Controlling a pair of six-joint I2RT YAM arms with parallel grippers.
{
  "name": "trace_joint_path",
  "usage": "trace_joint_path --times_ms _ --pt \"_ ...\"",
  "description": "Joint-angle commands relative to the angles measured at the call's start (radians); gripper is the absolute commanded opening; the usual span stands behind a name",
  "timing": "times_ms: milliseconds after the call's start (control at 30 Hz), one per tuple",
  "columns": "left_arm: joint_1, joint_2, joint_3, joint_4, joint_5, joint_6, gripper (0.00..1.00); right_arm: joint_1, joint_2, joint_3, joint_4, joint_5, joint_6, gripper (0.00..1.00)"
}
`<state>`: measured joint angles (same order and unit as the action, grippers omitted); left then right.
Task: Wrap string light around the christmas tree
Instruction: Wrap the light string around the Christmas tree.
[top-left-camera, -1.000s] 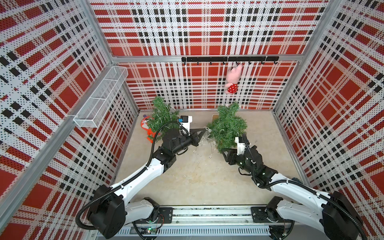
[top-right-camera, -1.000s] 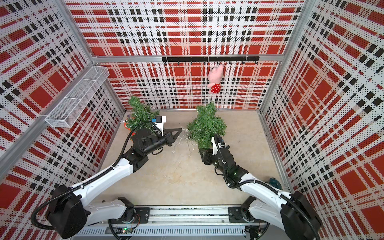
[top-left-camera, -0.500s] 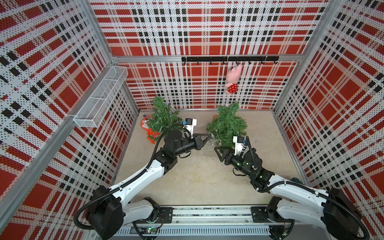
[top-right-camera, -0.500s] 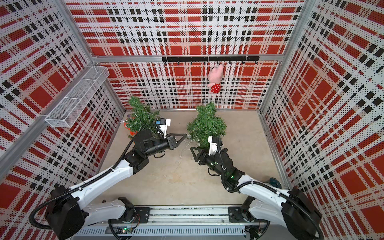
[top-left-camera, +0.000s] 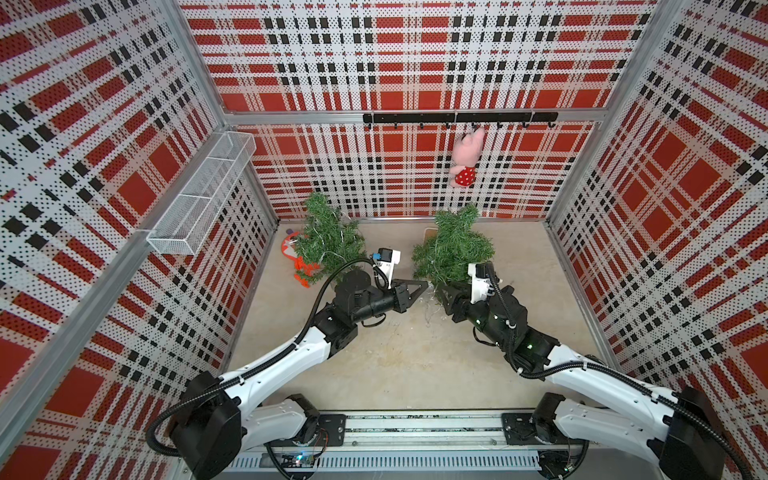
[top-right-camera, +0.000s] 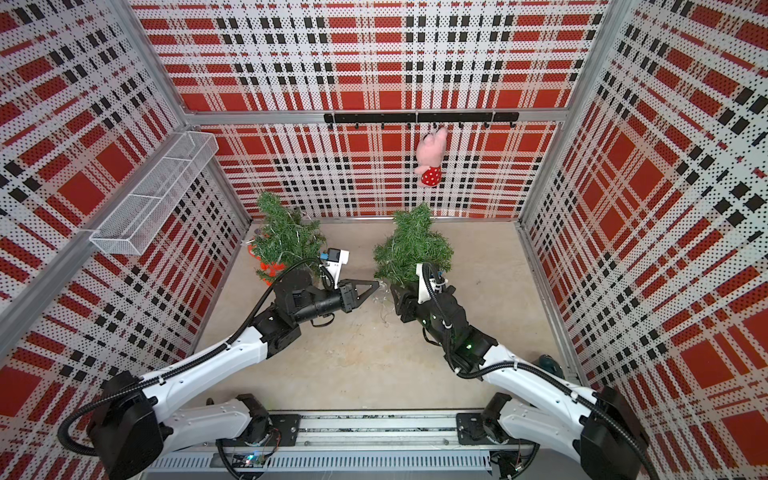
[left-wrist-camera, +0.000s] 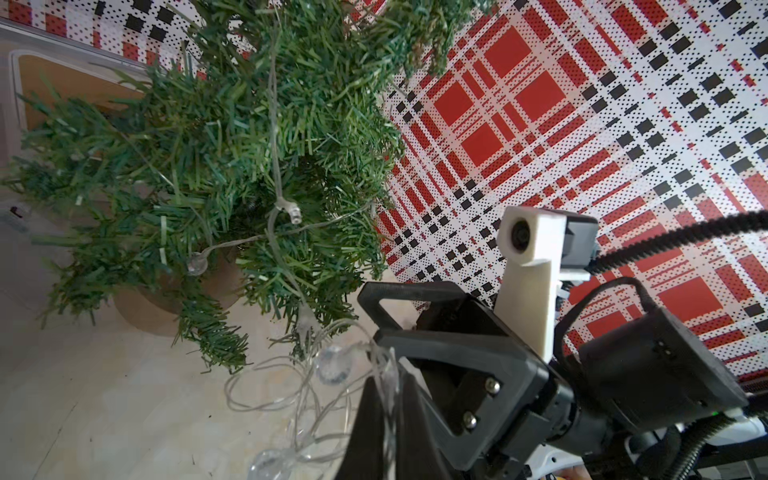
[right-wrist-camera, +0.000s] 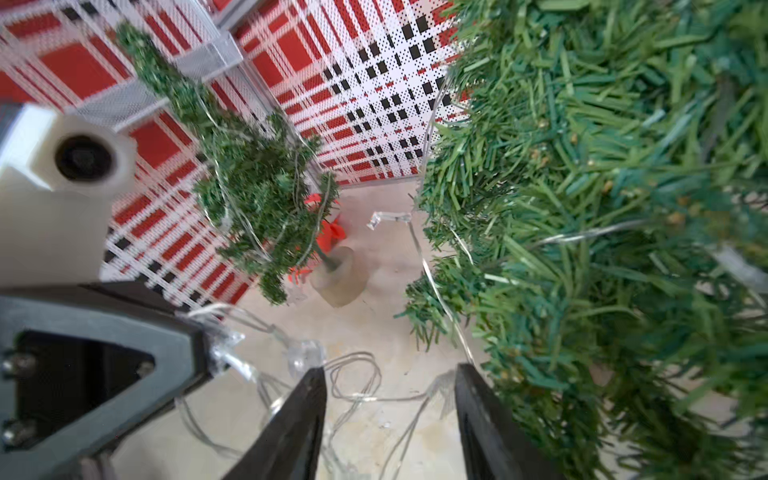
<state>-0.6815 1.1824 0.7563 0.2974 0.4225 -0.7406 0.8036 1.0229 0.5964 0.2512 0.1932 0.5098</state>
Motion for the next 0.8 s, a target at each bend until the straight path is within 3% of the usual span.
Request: trace_joint_path --times_ms 0,100,267,433,567,700,767 --pt "-0.02 -0.011 0.027 0.014 -0.003 0.002 0.0 0.014 0.016 0.01 -0.026 0.018 -0.235 0.54" --pt "-0.03 -0.003 0.034 0.013 -0.004 0.006 0.0 0.019 0.051 0.029 0.023 -0.044 -0.29 0.51" --pt "-0.017 -0.023 0.032 -0.046 -0.027 0.035 0.0 0.022 0.037 -0.002 0.08 -0.046 -0.273 0.17" --pt "0.044 -0.094 -0.007 -0.101 -0.102 0.061 0.0 0.02 -0.071 -0.091 0.074 0.031 -0.224 0.01" --pt "0.065 -0.102 -0.028 -0.126 -0.156 0.075 0.0 0.019 -0.135 -0.11 0.009 0.11 -0.21 0.0" --pt "0.06 -0.09 -0.016 -0.11 -0.128 0.072 0.0 0.02 -0.133 -0.087 -0.063 0.063 -0.295 0.0" --pt "0.036 -0.076 0.004 -0.113 -0.126 0.078 0.0 0.027 -0.108 -0.054 -0.125 0.033 -0.376 0.05"
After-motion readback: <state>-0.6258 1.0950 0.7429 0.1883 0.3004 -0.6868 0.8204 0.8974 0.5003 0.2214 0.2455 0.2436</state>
